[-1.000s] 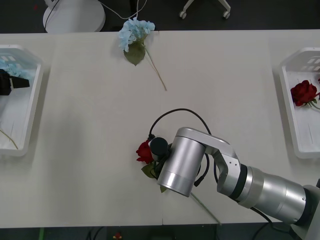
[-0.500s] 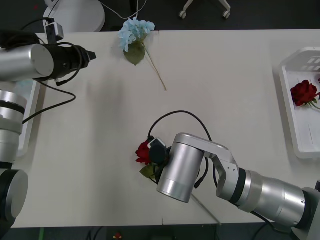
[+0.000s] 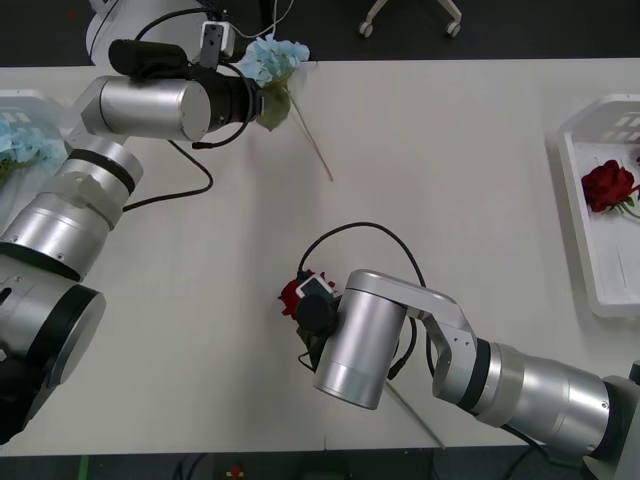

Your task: Put the red flowers into the right box and the blue flowers into the left box

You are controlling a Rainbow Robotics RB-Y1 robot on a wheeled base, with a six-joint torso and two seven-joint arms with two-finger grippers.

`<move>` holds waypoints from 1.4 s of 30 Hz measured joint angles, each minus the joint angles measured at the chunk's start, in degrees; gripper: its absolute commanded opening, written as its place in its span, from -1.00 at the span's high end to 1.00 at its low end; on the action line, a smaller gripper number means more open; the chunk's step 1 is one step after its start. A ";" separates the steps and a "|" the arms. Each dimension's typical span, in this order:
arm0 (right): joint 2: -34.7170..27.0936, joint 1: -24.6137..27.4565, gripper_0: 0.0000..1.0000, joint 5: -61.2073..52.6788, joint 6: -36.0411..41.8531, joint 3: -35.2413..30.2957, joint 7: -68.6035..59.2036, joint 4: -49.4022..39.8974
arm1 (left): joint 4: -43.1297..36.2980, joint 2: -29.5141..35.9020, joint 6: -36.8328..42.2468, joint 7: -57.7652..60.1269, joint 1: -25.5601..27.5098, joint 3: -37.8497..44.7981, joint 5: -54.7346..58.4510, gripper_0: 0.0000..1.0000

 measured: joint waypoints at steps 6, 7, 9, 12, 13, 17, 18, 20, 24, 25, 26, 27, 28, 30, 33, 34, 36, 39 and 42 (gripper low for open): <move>0.00 0.01 0.70 0.44 -0.02 0.01 -0.34 0.01 | 5.07 -2.56 -6.00 0.00 -2.45 -1.59 -1.89 -1.00; 0.00 0.03 0.70 0.63 -0.03 0.01 -0.34 0.01 | 6.13 -3.06 -7.31 0.00 -2.52 -1.59 -2.93 -1.00; 0.00 0.10 0.82 1.07 -0.18 0.01 -0.35 0.01 | 8.24 -4.26 -9.29 0.00 -2.54 -1.59 -5.81 -1.00; 0.00 0.16 1.00 1.61 -0.48 0.01 -0.35 0.01 | 11.01 -5.71 -12.07 0.00 -2.54 -1.59 -8.66 -1.00; 0.00 0.17 1.00 1.83 -0.49 0.01 -0.35 0.01 | 11.55 -6.00 -12.53 0.00 -2.54 -1.59 -9.17 -1.00; 0.00 0.19 1.00 2.62 -1.02 0.01 -0.35 0.01 | 12.00 -6.35 -12.75 0.01 -2.54 -1.55 -11.47 -1.00; -0.01 0.19 1.00 2.73 -1.25 0.01 -0.36 0.01 | 12.00 -6.35 -12.76 0.01 -2.54 -1.46 -11.93 -1.00; -0.07 0.19 1.00 2.94 -1.79 0.01 -0.37 0.01 | 12.02 -6.35 -12.76 0.01 -2.54 -1.11 -12.85 -1.00; -0.20 0.19 1.00 2.94 -2.26 -0.28 -0.49 0.01 | 12.10 -6.35 -12.76 0.04 -2.54 -0.12 -13.41 -1.00; -0.21 0.19 1.00 2.89 -2.26 -0.71 -0.54 0.01 | 12.11 -6.35 -12.74 0.05 -2.54 0.02 -13.41 -1.00; -0.22 0.20 1.00 2.78 -2.26 -1.45 -0.63 0.01 | 12.12 -6.35 -12.63 0.05 -2.54 0.05 -13.41 -1.00; -0.24 0.21 1.00 2.57 -2.26 -2.46 -0.77 0.01 | 12.12 -6.39 -12.37 0.06 -2.54 0.05 -13.40 -1.00; -0.29 0.23 1.00 2.23 -2.26 -3.64 -0.82 0.01 | 12.12 -6.48 -11.85 0.06 -2.54 0.05 -13.38 -1.00; -0.65 0.27 1.00 1.43 -2.26 -6.87 -0.82 0.01 | 12.12 -6.87 -10.73 0.06 -2.54 0.04 -13.14 -1.00; -1.65 0.37 1.00 0.04 -2.26 -12.57 -0.82 0.01 | 12.13 -7.72 -9.42 0.08 -2.53 -0.14 -12.45 -1.00; -2.18 0.40 1.00 -0.46 -2.26 -14.43 -0.82 0.01 | 12.13 -8.09 -8.92 0.08 -2.53 -0.15 -12.20 -1.00; -3.51 0.52 1.00 -1.40 -2.26 -17.96 -0.81 0.03 | 12.13 -8.98 -8.46 0.10 -2.53 -0.15 -11.77 -1.00; -5.73 0.72 1.00 -2.56 -2.61 -21.27 -0.81 0.49 | 12.14 -10.13 -8.45 0.51 -2.53 -0.15 -11.28 -1.00; -7.68 1.02 1.00 -3.72 -5.48 -23.12 -0.80 1.84 | 12.14 -10.44 -8.57 2.89 -2.53 -0.12 -11.28 -1.00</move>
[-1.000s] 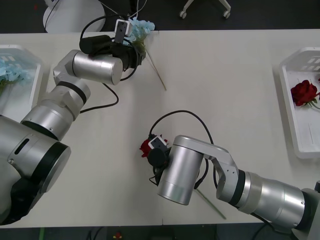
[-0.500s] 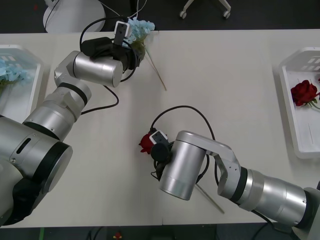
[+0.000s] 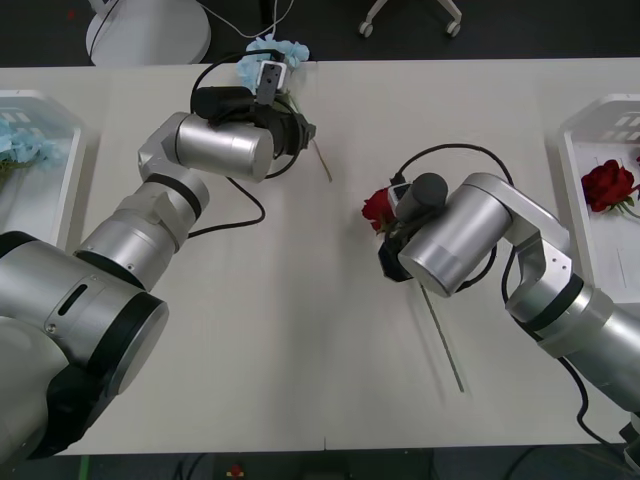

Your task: Put the red flowers into the right box and the blue flowers into the left box

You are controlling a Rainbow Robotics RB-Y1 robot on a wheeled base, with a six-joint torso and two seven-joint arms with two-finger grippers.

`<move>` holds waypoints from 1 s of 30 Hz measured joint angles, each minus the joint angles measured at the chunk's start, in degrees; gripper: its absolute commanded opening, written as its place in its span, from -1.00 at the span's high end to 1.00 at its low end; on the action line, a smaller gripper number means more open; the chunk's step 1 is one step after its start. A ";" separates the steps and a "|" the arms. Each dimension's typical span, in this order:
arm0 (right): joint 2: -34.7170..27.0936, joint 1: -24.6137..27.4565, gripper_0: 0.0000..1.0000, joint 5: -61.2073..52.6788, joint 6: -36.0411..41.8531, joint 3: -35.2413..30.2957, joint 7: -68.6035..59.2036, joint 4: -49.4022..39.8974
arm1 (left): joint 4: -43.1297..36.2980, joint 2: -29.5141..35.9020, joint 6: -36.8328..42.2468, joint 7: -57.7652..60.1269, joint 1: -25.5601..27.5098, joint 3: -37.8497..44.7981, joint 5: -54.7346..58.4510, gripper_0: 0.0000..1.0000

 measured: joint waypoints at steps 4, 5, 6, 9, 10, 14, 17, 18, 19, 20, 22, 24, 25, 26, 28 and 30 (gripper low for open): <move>-2.09 0.86 1.00 -3.01 -2.68 -3.78 0.00 0.53 | 0.01 0.00 -1.07 3.80 0.04 0.28 -0.03 -1.00; -2.34 1.14 1.00 -3.79 -2.71 -5.19 0.00 0.54 | 0.01 -0.02 -1.08 3.83 0.06 0.28 -0.02 -1.00; -2.46 1.47 1.00 -4.33 -2.73 -6.75 0.00 0.55 | 0.01 -0.05 -1.08 3.83 0.10 0.26 0.01 -1.00; -2.60 2.65 0.07 -4.43 -2.80 -10.04 0.00 0.70 | 0.02 -0.19 -1.07 3.83 0.18 -0.65 0.35 -1.00; -2.64 3.01 -0.12 -4.26 -2.92 -10.46 0.01 1.07 | 0.02 -0.28 -0.94 3.83 0.19 -1.28 0.61 -1.00; -2.66 3.88 -0.63 -3.88 -4.72 -10.41 0.08 3.28 | 0.02 -0.99 1.15 3.83 0.19 -3.36 1.26 -1.00; -2.66 4.35 -0.86 -3.86 -5.56 -10.37 0.12 4.14 | 0.02 -2.15 1.79 3.83 0.20 -3.52 1.41 -1.00; -2.66 4.46 -0.89 -3.85 -5.70 -10.36 0.15 4.21 | 0.02 -2.54 1.82 3.83 0.20 -3.52 1.47 -1.00; -2.66 4.52 -0.93 -3.85 -5.74 -10.30 0.19 4.24 | 0.02 -2.97 1.88 3.83 0.20 -3.53 1.53 -1.00; -2.67 4.53 -0.93 -3.83 -5.75 -10.16 0.24 4.25 | 0.02 -3.33 1.98 3.83 0.20 -3.55 1.62 -1.00; -2.67 4.53 -0.94 -3.72 -5.78 -9.76 0.34 4.25 | 0.02 -3.92 3.10 3.83 0.20 -3.64 1.67 -1.00; -2.67 4.53 -0.93 -3.49 -5.79 -9.31 0.35 4.25 | 0.02 -4.32 4.41 3.83 0.20 -3.88 1.68 -1.00; -2.67 4.53 -0.94 -3.40 -5.80 -9.08 0.35 4.25 | 0.02 -4.46 4.81 3.83 0.20 -4.16 1.68 -1.00; -2.67 4.53 -0.94 -3.22 -5.80 -8.82 0.35 4.25 | 0.02 -4.56 5.11 3.83 0.20 -4.59 1.68 -1.00; -2.67 4.53 -0.94 -2.68 -5.80 -8.31 0.35 4.25 | 0.02 -4.63 5.93 3.83 0.20 -5.81 1.68 -1.00; -2.66 4.54 -0.93 -1.99 -5.80 -7.91 0.36 4.25 | 0.02 -4.63 7.40 3.83 0.20 -7.08 1.66 -1.00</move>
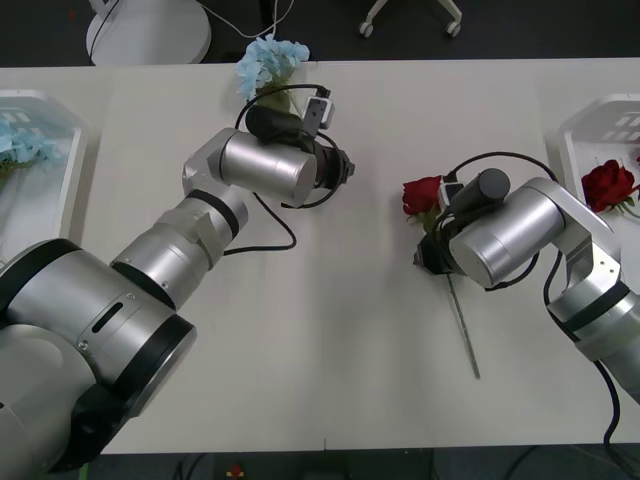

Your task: Put the red flowers into the right box and the blue flowers into the left box

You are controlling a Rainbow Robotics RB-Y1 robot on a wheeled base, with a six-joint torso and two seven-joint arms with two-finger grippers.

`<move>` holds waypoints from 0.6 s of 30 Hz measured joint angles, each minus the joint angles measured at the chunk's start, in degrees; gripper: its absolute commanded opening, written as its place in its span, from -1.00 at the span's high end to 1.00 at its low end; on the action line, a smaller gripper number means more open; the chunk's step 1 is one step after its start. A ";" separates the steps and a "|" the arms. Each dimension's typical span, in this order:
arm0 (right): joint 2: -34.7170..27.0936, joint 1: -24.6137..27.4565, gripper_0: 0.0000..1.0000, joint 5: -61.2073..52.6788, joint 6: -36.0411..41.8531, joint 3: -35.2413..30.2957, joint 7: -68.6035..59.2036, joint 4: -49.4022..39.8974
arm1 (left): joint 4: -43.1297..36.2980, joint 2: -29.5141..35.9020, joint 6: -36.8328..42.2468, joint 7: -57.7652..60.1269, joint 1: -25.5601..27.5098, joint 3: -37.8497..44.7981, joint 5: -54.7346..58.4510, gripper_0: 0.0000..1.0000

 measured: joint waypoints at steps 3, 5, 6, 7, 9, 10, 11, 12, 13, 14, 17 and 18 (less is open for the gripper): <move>0.04 0.00 -0.94 1.26 0.00 0.40 0.00 0.00 | 0.00 -0.02 1.70 0.00 0.00 -1.06 -0.08 -1.00; 0.08 0.00 -0.93 1.83 0.00 0.60 0.01 0.00 | 0.00 -0.03 2.17 0.00 0.02 -1.51 -0.09 -1.00; 0.09 0.00 -0.94 2.16 0.00 0.68 0.01 0.00 | 0.00 -0.03 2.29 0.00 0.04 -1.75 -0.11 -1.00; 0.09 0.00 -0.94 2.41 0.00 0.75 0.01 0.00 | 0.01 -0.03 2.33 0.00 0.07 -2.05 -0.14 -1.00; 0.09 0.00 -0.94 2.60 0.00 0.79 0.01 0.00 | 0.01 -0.03 2.33 0.00 0.22 -2.95 -0.29 -1.00; 0.09 0.00 -0.94 2.62 0.00 0.80 0.02 0.00 | 0.01 -0.03 2.33 0.00 0.34 -3.49 -0.42 -1.00; 0.09 0.00 -0.94 2.69 0.00 0.85 0.02 0.00 | 0.01 -0.03 2.33 0.00 0.48 -4.04 -0.62 -0.93; 0.09 0.00 -0.93 2.87 0.00 0.99 0.02 0.02 | 0.01 -0.03 2.31 0.00 0.64 -4.53 -0.87 -0.88; 0.09 0.00 -0.94 3.08 0.00 1.21 0.03 0.04 | 0.01 -0.03 2.20 0.00 0.81 -4.90 -1.14 -0.87; 0.09 0.00 -0.93 3.21 0.00 1.47 0.03 0.08 | 0.00 -0.03 1.81 0.00 0.92 -5.12 -1.56 -0.86; 0.09 0.00 -0.85 3.24 0.01 2.25 0.03 0.12 | 0.01 -0.04 -1.08 0.00 1.68 -5.17 -2.32 -0.86; 0.09 0.01 -0.81 3.23 0.04 2.40 0.04 0.12 | 0.01 -0.04 -2.67 0.00 2.14 -5.17 -2.63 -0.86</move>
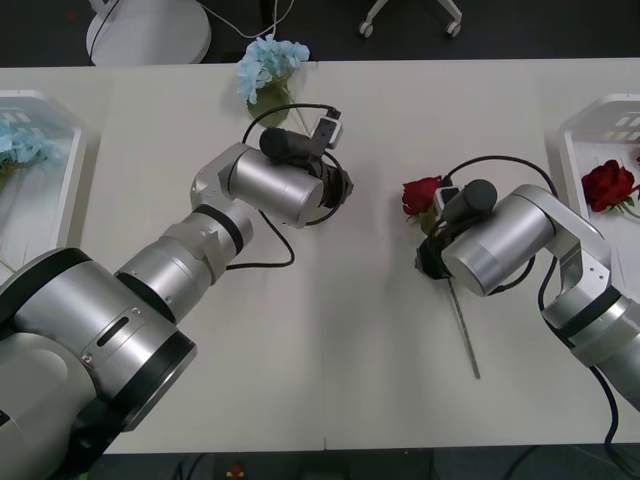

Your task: Put the red flowers into the right box and the blue flowers into the left box

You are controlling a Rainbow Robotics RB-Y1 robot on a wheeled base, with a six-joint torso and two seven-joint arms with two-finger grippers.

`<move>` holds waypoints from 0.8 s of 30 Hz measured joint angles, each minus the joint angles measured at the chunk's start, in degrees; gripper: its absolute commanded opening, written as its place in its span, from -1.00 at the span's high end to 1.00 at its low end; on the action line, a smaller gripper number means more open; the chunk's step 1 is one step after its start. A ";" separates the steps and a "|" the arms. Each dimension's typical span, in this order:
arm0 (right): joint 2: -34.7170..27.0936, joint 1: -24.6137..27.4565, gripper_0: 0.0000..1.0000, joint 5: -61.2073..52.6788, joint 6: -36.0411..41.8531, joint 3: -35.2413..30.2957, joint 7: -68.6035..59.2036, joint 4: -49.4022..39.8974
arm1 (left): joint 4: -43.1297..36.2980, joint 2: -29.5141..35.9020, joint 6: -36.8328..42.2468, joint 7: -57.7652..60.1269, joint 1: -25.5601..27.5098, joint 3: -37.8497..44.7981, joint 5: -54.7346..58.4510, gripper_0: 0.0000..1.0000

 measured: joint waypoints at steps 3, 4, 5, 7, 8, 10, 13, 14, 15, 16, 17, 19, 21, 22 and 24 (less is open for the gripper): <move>0.01 0.00 -0.71 -0.04 0.29 0.32 0.01 0.03 | -0.01 0.00 -4.22 0.00 1.38 0.00 -0.95 -0.52; 0.01 0.00 -0.67 -0.05 0.49 0.44 0.01 0.03 | -0.01 0.01 -5.28 0.00 1.77 0.00 -1.22 -0.30; 0.01 0.00 -0.50 -0.05 0.68 0.56 0.01 0.04 | -0.01 0.01 -6.11 0.00 2.09 0.00 -1.51 0.01; 0.01 0.00 -0.20 -0.05 0.88 0.79 0.01 0.04 | -0.01 0.04 -6.82 0.00 2.40 0.00 -2.03 0.67; 0.02 0.00 -0.05 -0.05 0.92 0.85 0.01 0.04 | -0.01 0.06 -6.83 0.00 2.41 0.00 -2.19 0.99; 0.04 0.00 0.24 -0.06 1.00 0.89 0.01 0.07 | 0.00 0.07 -6.83 0.00 2.42 0.00 -2.41 1.00; 0.10 0.00 0.72 -0.34 1.21 0.93 0.01 0.55 | 0.11 0.07 -6.84 0.00 2.44 0.00 -2.71 1.00; 0.15 0.00 0.80 -0.46 1.21 0.93 0.01 0.93 | 0.18 0.07 -6.85 0.00 2.44 0.00 -2.86 1.00; 0.27 0.00 0.97 -0.48 1.21 0.93 0.01 1.31 | 0.23 0.07 -6.86 0.00 2.44 0.00 -2.98 1.00; 0.45 -0.03 1.00 -0.53 1.20 0.93 0.01 1.43 | 0.30 0.07 -6.87 0.00 2.44 0.00 -3.04 1.00; 0.63 -0.04 1.00 -0.60 1.20 0.93 0.01 1.44 | 0.31 0.07 -6.88 0.00 2.44 0.00 -3.09 1.00; 0.93 -0.05 1.00 -0.70 1.23 0.93 0.01 1.49 | 0.35 0.08 -6.90 0.00 2.44 0.00 -3.14 1.00; 1.00 -0.13 1.00 -1.22 1.49 0.89 0.01 1.53 | 0.35 0.08 -6.93 0.00 2.44 0.00 -3.14 1.00; 1.00 -0.20 1.00 -1.72 1.83 0.75 0.01 1.60 | 0.36 0.09 -6.94 0.01 2.44 0.01 -3.14 1.00; 1.00 -0.36 1.00 -3.66 2.65 -0.14 0.01 1.82 | 0.37 0.15 -7.22 0.02 2.54 0.23 -3.12 1.00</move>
